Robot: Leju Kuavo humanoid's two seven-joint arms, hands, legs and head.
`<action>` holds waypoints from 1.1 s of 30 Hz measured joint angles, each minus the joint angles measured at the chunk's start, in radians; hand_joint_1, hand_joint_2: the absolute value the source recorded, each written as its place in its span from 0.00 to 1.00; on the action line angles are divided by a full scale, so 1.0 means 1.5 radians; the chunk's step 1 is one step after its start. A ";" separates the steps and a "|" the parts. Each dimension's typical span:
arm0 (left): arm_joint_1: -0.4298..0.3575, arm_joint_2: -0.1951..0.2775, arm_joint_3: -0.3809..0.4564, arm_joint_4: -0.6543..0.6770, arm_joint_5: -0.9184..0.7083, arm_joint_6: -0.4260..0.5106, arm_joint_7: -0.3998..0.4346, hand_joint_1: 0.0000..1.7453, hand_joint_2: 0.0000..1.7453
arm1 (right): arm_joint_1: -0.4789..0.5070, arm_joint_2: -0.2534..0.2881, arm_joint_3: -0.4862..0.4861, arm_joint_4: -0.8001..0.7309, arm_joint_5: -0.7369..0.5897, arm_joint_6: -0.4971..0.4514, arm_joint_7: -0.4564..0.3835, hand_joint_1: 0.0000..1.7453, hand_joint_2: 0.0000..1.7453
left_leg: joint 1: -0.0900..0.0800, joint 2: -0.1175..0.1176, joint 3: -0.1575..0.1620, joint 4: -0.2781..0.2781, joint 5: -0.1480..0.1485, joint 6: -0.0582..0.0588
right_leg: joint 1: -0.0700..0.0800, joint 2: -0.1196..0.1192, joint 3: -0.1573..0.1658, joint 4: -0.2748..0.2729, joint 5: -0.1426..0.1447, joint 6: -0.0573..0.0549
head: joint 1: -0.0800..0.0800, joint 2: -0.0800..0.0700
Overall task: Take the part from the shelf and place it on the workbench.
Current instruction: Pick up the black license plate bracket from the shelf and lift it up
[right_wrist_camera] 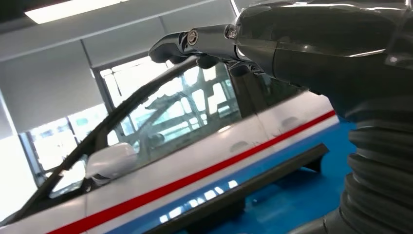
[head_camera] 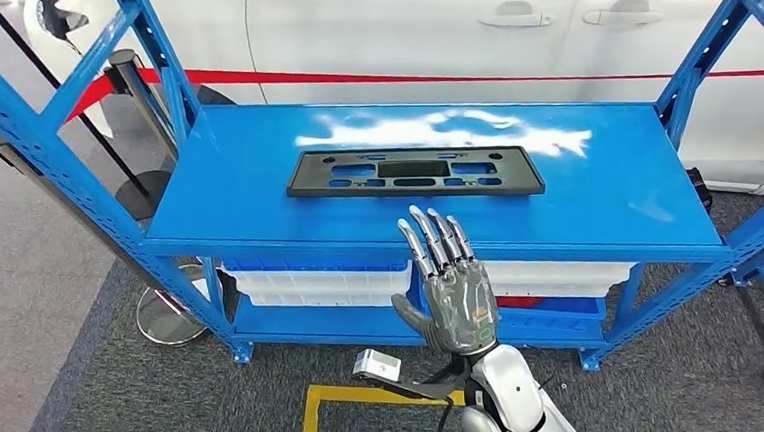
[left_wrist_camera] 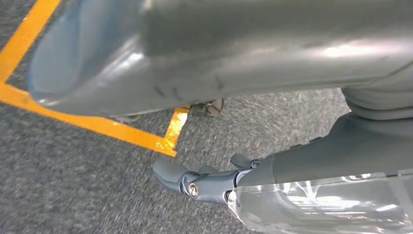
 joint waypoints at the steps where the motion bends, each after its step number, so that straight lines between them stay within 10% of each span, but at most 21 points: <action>1: 0.000 0.001 -0.001 0.000 -0.001 0.000 0.001 0.00 0.00 | -0.004 0.000 0.002 0.009 0.008 0.000 0.007 0.00 1.00 | 0.001 0.001 0.001 0.001 -0.002 -0.004 | -0.002 0.001 0.002 -0.003 -0.001 -0.003 | 0.000 0.000; 3: 0.000 0.002 -0.002 0.000 -0.003 0.000 0.001 0.00 0.00 | -0.015 0.000 0.003 0.026 0.020 -0.002 0.017 0.00 1.00 | 0.002 0.001 -0.009 0.030 -0.018 -0.011 | -0.006 0.001 0.011 -0.009 -0.003 -0.010 | 0.000 0.000; 6: 0.000 0.003 -0.007 0.000 -0.007 0.000 0.002 0.00 0.00 | -0.034 0.001 0.003 0.055 0.032 -0.004 0.030 0.00 1.00 | 0.006 0.001 -0.079 0.156 -0.065 -0.021 | -0.007 0.000 0.022 -0.011 -0.010 -0.016 | -0.001 0.000; 8: 0.001 0.004 -0.010 0.000 -0.009 0.000 0.003 0.00 0.00 | -0.045 0.003 0.003 0.074 0.042 -0.005 0.039 0.00 1.00 | 0.008 0.001 -0.112 0.193 -0.058 -0.025 | -0.007 0.002 0.030 -0.011 -0.017 -0.016 | -0.001 0.000; 12: 0.002 0.007 -0.014 0.000 -0.011 0.000 0.006 0.00 0.00 | -0.078 0.011 0.001 0.108 0.059 -0.006 0.053 0.00 1.00 | 0.009 0.001 -0.064 0.047 0.040 -0.020 | -0.005 0.007 0.050 -0.010 -0.033 -0.006 | -0.001 0.000; 18: -0.003 0.008 -0.020 0.000 -0.015 -0.007 0.007 0.00 0.00 | -0.129 0.024 -0.006 0.156 0.079 -0.006 0.065 0.00 1.00 | 0.008 -0.001 -0.044 0.004 0.040 0.009 | -0.005 0.005 0.043 0.012 -0.053 0.015 | 0.000 0.000; 22: -0.004 0.010 -0.024 0.000 -0.018 -0.014 0.007 0.00 0.00 | -0.144 0.026 -0.014 0.184 0.082 -0.005 0.070 0.00 1.00 | 0.006 -0.001 -0.033 0.001 0.031 0.019 | -0.006 0.002 -0.051 0.169 -0.105 0.021 | 0.000 0.000; 24: -0.003 0.010 -0.027 0.000 -0.019 -0.014 0.007 0.00 0.00 | -0.144 0.026 -0.016 0.193 0.082 -0.005 0.070 0.00 1.00 | 0.004 -0.003 -0.023 0.001 0.024 0.020 | -0.006 0.002 -0.068 0.170 -0.077 0.018 | 0.000 0.000; 27: -0.003 0.010 -0.029 0.000 -0.019 -0.018 0.007 0.00 0.00 | -0.148 0.026 -0.019 0.201 0.083 -0.003 0.071 0.00 1.00 | 0.002 -0.005 -0.006 0.002 0.011 0.015 | -0.002 0.001 -0.023 0.046 0.004 0.007 | 0.000 0.000; 33: -0.006 0.013 -0.029 0.001 -0.018 -0.025 0.003 0.00 0.00 | -0.156 0.032 -0.024 0.215 0.098 0.010 0.078 0.00 1.00 | 0.000 -0.003 -0.003 0.015 -0.011 -0.006 | -0.002 0.002 0.005 -0.009 0.004 -0.010 | -0.001 0.000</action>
